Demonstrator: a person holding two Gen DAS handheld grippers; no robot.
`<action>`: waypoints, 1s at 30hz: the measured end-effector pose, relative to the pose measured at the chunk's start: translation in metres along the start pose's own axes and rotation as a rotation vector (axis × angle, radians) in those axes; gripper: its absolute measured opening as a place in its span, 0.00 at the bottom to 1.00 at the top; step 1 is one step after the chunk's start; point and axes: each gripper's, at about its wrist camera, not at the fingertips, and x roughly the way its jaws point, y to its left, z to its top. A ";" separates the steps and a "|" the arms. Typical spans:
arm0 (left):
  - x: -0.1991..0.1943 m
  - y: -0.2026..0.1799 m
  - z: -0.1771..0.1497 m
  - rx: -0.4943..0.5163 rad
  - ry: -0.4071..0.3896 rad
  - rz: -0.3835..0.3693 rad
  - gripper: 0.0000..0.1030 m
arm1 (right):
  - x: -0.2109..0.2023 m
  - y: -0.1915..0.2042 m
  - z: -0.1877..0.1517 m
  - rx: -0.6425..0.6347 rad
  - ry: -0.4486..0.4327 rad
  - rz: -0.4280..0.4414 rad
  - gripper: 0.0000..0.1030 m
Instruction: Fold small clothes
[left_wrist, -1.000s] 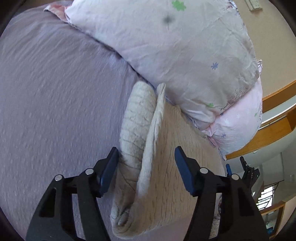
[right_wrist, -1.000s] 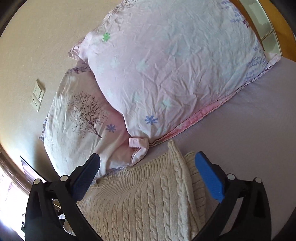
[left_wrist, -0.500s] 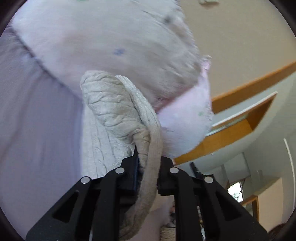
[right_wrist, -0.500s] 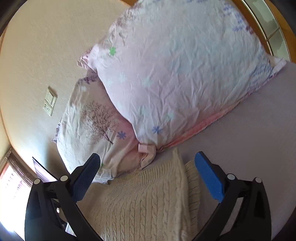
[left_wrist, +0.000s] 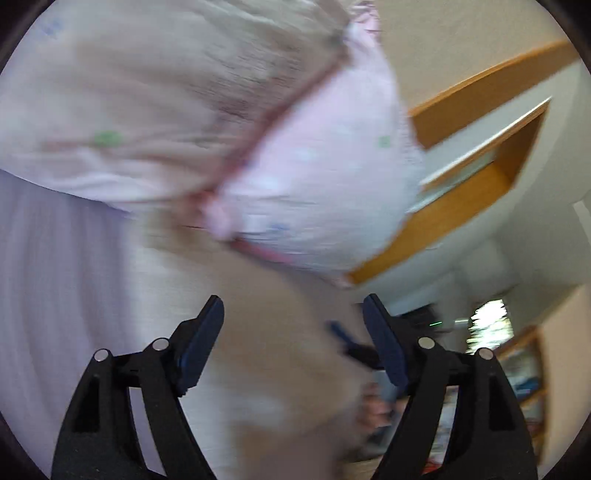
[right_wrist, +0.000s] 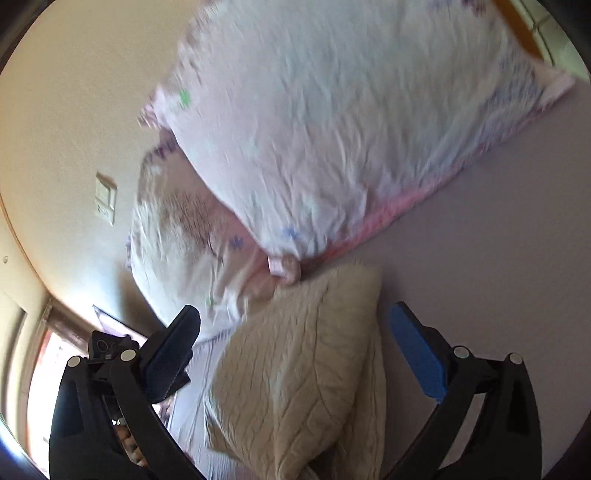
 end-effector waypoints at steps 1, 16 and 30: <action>-0.003 0.012 -0.001 -0.003 0.019 0.066 0.78 | 0.009 0.000 -0.003 0.006 0.037 -0.015 0.99; 0.036 0.045 -0.031 -0.046 0.128 0.087 0.47 | 0.049 -0.002 -0.030 0.049 0.183 0.020 0.35; -0.123 0.052 -0.036 0.245 -0.097 0.435 0.83 | 0.054 0.101 -0.101 -0.241 0.124 -0.015 0.54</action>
